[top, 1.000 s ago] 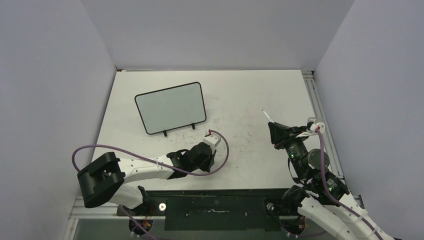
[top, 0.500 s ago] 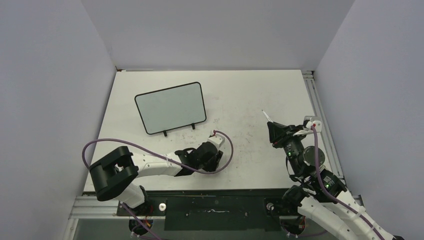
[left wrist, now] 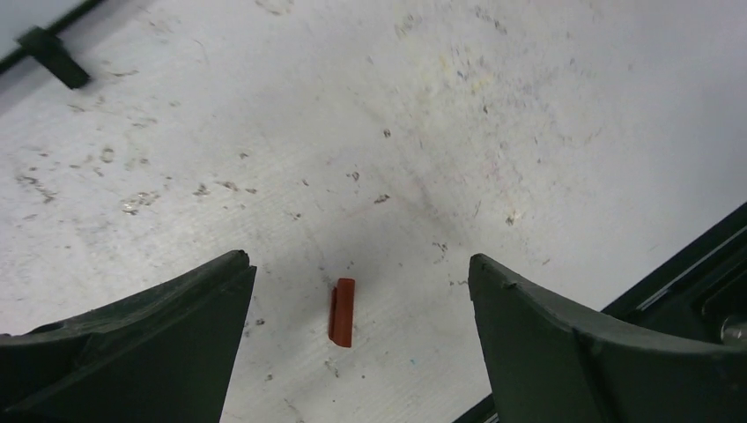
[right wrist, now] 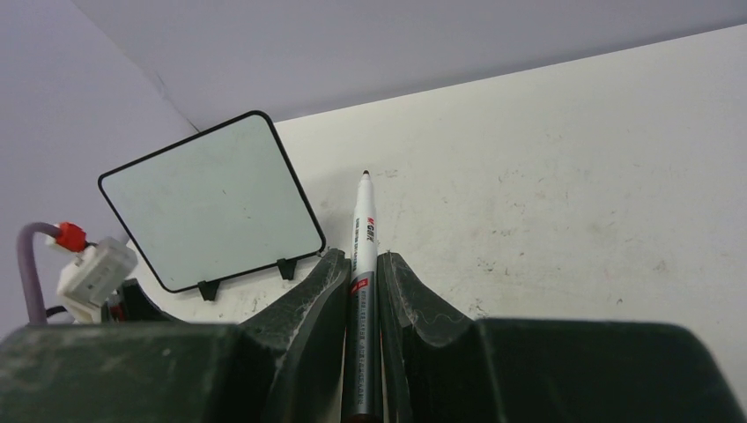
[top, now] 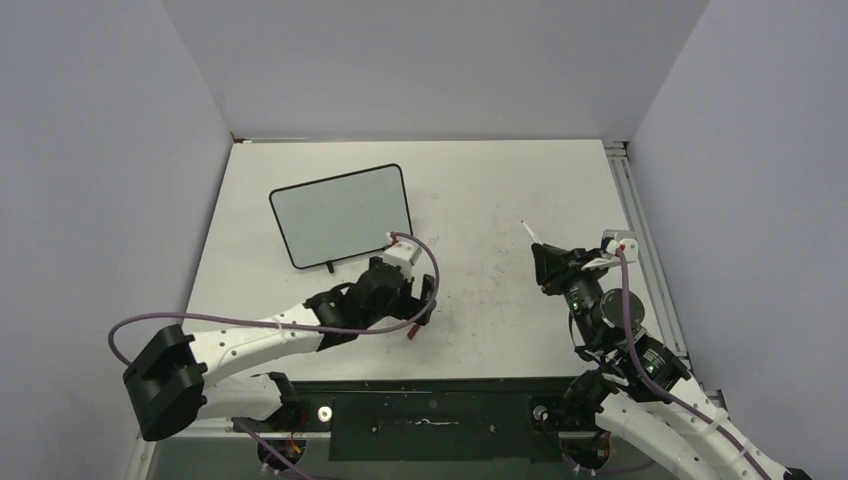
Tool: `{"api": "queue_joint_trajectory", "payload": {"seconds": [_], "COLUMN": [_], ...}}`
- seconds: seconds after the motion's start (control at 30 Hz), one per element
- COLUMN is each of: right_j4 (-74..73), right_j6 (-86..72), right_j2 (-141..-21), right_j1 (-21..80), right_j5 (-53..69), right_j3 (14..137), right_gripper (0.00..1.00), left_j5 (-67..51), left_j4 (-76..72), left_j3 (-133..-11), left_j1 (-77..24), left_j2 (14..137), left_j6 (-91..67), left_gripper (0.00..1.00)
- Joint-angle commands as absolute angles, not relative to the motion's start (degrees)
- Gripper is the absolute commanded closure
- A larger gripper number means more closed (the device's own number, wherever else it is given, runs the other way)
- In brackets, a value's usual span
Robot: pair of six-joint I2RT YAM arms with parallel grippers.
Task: Write a sentence on the whiteboard
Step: Place the pen cap at the center of the board, then move the whiteboard stand to the center of the board.
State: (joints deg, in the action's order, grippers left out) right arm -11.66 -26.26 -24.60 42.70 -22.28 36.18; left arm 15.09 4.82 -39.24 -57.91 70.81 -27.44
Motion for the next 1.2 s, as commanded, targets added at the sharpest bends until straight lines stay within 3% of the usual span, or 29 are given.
{"api": "queue_joint_trajectory", "payload": {"seconds": [0.0,0.33,0.53,1.17], "right_j4": [-10.1,-9.7,-8.5,-7.2], "right_j6": [-27.0,-27.9,-28.7,-29.1], "right_j2": [-26.0,-27.3,-28.3,-30.6], "right_j1": [42.5,42.5,42.5,42.5], "right_j5": [-22.2,-20.9,-20.0,-19.8], "right_j3": [36.0,35.4,34.7,33.8], "right_gripper": [0.95,0.95,0.95,0.95], "left_j5": [18.3,19.2,17.6,17.4], "left_j4": [7.2,2.0,-7.0,-21.2], "left_j3": [-37.8,-26.4,-22.2,-26.7], "left_j1": [-51.7,-32.5,-24.2,-18.9], "left_j2": [66.1,57.7,60.2,78.4], "left_j6": [-31.0,-38.1,-39.0,-34.9], "left_gripper": [0.09,0.09,0.09,0.09]}}
